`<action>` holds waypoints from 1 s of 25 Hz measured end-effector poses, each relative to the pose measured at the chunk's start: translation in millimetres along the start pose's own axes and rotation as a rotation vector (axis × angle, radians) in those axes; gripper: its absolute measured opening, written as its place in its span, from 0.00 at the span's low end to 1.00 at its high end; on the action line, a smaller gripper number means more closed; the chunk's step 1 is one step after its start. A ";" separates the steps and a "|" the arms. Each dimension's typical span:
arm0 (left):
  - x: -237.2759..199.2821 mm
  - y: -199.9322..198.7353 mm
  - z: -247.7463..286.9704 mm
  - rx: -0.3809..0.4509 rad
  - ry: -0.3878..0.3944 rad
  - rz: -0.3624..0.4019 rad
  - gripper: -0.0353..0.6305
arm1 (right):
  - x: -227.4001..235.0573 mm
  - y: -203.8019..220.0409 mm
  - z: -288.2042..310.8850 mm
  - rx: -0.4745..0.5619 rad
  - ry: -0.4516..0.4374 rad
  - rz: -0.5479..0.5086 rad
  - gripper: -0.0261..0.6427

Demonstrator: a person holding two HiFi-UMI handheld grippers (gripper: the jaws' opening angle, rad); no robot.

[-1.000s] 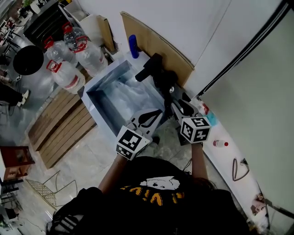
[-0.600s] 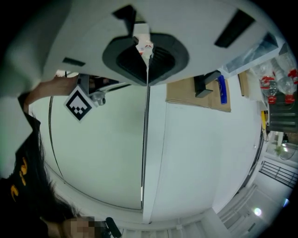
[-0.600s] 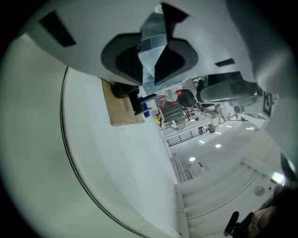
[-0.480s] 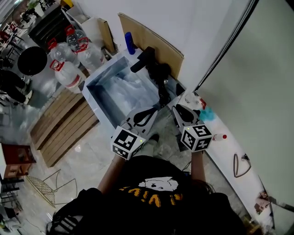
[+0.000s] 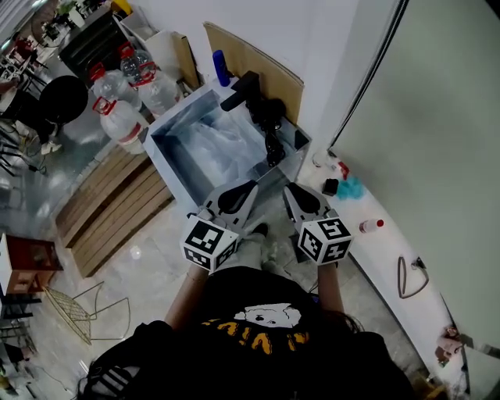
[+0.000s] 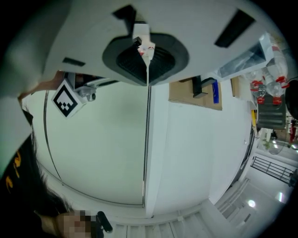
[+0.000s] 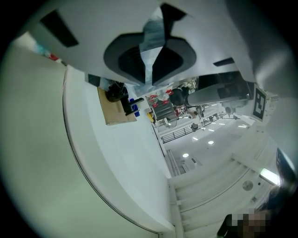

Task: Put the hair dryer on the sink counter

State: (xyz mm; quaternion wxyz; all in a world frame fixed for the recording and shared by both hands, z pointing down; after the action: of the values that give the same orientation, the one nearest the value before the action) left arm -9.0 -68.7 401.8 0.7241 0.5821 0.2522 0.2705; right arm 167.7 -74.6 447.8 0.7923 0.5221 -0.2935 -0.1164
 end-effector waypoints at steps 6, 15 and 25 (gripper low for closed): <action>6.2 -3.0 -11.1 -0.004 -0.013 0.018 0.08 | -12.3 6.1 -7.9 0.020 -0.021 -0.015 0.09; 2.9 -4.6 -23.8 -0.004 -0.032 -0.001 0.08 | -22.8 1.6 -8.2 0.051 -0.042 -0.063 0.07; -18.7 1.9 -49.2 -0.012 -0.038 -0.011 0.08 | -52.6 -6.2 10.4 0.080 -0.041 -0.107 0.06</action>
State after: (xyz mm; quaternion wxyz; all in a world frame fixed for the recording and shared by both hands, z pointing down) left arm -56.2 -46.4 395.0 0.7339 0.5812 0.2400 0.2568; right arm 120.2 -59.3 427.1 0.7573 0.5658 -0.2857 -0.1574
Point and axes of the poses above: the fingertips, and each gripper's own axes: z forward along the fingers, x to its right, y out of its underside, the point moved 8 cm from there along -z, backward along the fingers
